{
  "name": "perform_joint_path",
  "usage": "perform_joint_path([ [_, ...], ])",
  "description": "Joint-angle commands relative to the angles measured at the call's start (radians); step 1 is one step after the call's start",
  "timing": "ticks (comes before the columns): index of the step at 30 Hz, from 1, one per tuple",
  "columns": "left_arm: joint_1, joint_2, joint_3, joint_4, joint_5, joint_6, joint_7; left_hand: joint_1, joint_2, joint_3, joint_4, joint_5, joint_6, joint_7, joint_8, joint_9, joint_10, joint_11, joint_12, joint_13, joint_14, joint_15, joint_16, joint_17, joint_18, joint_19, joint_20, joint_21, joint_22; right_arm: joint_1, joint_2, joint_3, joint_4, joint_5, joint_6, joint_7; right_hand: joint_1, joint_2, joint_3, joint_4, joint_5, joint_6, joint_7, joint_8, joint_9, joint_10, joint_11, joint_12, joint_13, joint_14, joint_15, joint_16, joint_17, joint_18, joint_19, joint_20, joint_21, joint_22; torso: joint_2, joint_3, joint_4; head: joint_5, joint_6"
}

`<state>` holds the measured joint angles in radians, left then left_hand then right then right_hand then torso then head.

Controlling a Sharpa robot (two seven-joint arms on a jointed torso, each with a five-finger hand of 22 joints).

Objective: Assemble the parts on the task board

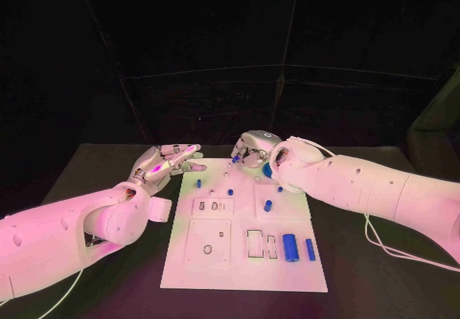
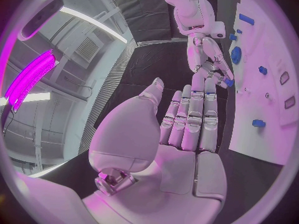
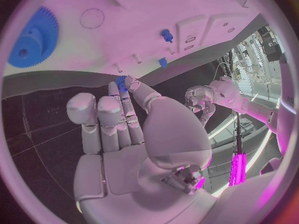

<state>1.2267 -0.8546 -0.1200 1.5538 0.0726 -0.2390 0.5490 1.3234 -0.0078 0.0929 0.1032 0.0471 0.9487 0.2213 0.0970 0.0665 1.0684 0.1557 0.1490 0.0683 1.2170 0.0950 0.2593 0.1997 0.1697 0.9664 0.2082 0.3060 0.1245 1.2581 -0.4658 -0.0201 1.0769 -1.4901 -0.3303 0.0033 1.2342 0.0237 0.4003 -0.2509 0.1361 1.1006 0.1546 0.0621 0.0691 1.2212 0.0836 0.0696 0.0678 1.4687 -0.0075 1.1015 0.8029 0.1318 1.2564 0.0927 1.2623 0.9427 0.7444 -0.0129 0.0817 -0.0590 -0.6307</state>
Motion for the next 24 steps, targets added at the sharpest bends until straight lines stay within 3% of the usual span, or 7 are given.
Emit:
perform_joint_path([
  [1,0.002,0.003,0.001,-0.001,0.004,0.018,0.001,0.002,0.008,0.001,-0.007,0.004,0.000,0.004,-0.007,-0.001,-0.003,0.003,-0.006,-0.001,0.003,0.000,-0.006,0.002,0.014,0.007,0.000,-0.004,-0.002,0.003,0.023,0.001,-0.026,-0.020,0.007,-0.015,-0.001,-0.006,0.005,-0.001,-0.004,-0.005,0.000,0.002,-0.001,-0.008,-0.001,-0.006,-0.001,-0.005,0.002,0.001,0.002,-0.011,0.000,0.006,0.004,0.001,0.002,-0.0010,0.0011,0.002,0.000],
  [8,0.003,0.006,0.001,-0.002,0.004,0.019,0.001,0.002,0.008,0.001,-0.008,0.004,0.000,0.004,-0.007,-0.001,-0.003,0.003,-0.006,-0.001,0.003,0.000,-0.006,0.002,0.014,0.007,0.000,-0.004,-0.002,0.002,0.065,0.001,-0.069,-0.041,0.048,-0.036,-0.003,-0.010,0.008,0.001,-0.005,-0.007,0.000,0.002,-0.001,-0.010,-0.001,-0.006,-0.001,-0.005,0.003,0.005,0.006,-0.011,0.000,0.007,0.006,0.003,0.003,0.0001,0.0016,-0.001,0.003],
  [10,0.004,0.005,0.001,0.000,0.004,0.019,0.001,0.002,0.008,0.001,-0.008,0.004,0.000,0.004,-0.007,-0.001,-0.003,0.003,-0.006,-0.001,0.003,0.000,-0.006,0.002,0.014,0.007,0.000,-0.004,-0.002,0.002,0.072,0.001,-0.075,-0.048,0.054,-0.043,-0.003,-0.010,0.009,0.002,-0.006,-0.007,0.000,0.002,-0.001,-0.010,-0.001,-0.006,-0.001,-0.005,0.003,0.006,0.007,-0.011,0.000,0.007,0.006,0.003,0.006,-0.0003,0.0007,0.000,0.009],
  [24,0.008,0.004,0.001,0.003,0.004,0.013,0.002,0.003,0.008,0.001,-0.009,0.004,0.000,0.004,-0.007,-0.001,-0.003,0.003,-0.006,-0.001,0.003,0.000,-0.007,0.003,0.014,0.007,0.000,-0.004,-0.002,0.002,0.093,0.000,-0.096,-0.096,0.071,-0.104,-0.006,-0.014,0.012,0.005,-0.009,-0.009,0.001,0.003,-0.001,-0.012,0.000,-0.005,-0.001,-0.005,0.003,0.007,0.006,-0.011,-0.001,0.008,0.008,0.004,0.009,-0.0017,0.0012,0.006,0.003],
])
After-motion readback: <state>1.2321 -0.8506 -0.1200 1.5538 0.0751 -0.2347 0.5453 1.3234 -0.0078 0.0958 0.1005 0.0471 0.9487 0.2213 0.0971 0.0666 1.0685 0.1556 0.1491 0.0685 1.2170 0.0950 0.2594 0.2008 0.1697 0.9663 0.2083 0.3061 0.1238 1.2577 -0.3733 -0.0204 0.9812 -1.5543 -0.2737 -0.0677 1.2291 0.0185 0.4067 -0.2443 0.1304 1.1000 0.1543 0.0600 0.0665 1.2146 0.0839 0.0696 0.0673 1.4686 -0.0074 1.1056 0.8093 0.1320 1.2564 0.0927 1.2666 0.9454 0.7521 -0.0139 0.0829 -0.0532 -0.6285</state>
